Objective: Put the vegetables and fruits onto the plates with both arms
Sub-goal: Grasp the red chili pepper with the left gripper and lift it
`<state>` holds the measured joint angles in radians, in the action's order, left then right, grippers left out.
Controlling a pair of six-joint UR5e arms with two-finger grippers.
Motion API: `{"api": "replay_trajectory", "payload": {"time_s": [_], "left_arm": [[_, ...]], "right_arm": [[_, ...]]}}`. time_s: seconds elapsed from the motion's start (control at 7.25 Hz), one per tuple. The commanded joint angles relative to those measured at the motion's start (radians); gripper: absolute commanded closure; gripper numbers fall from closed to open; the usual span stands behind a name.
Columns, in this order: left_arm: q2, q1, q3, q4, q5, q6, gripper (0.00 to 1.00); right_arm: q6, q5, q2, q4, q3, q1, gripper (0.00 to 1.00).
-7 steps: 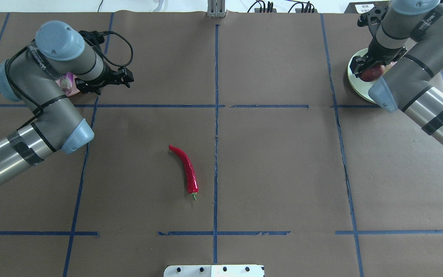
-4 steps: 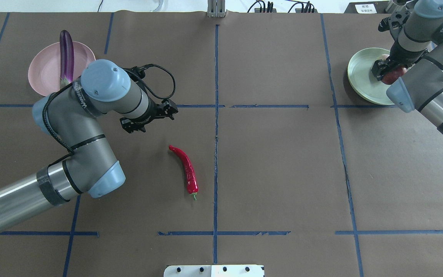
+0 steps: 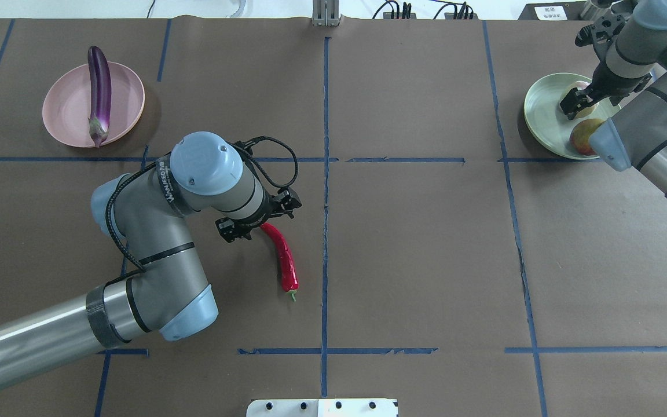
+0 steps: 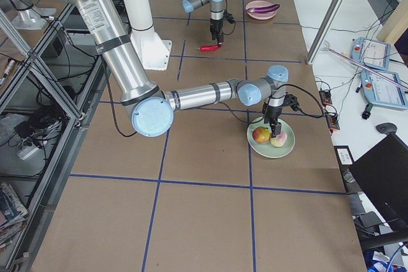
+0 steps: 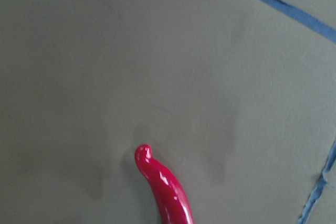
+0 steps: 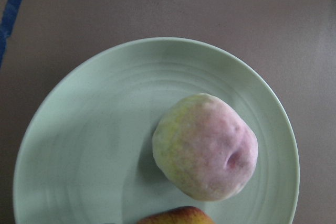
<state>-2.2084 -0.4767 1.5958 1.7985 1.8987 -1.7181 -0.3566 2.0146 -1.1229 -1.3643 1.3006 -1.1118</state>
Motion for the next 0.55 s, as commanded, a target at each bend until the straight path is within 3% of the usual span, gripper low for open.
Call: {"api": "replay_trajectory", "payload": {"time_s": [0.0, 0.14, 0.28, 0.41], "left_arm": [[-0.004, 0.029, 0.0, -0.001, -0.013, -0.037, 0.47], [-0.004, 0.036, -0.004, -0.001, -0.013, -0.037, 0.48], [-0.002, 0.036, -0.008, -0.001, -0.013, -0.037, 0.56], [-0.002, 0.035, 0.001, -0.001, -0.012, -0.038, 0.78]], "right_arm": [[-0.001, 0.003, 0.002, 0.002, 0.006, -0.003, 0.0], [-0.001, 0.004, 0.0, 0.002, 0.011, -0.005, 0.0], [-0.001, 0.004, -0.001, 0.002, 0.011, -0.005, 0.0], [-0.001, 0.016, -0.001, 0.002, 0.011, -0.007, 0.0]]}}
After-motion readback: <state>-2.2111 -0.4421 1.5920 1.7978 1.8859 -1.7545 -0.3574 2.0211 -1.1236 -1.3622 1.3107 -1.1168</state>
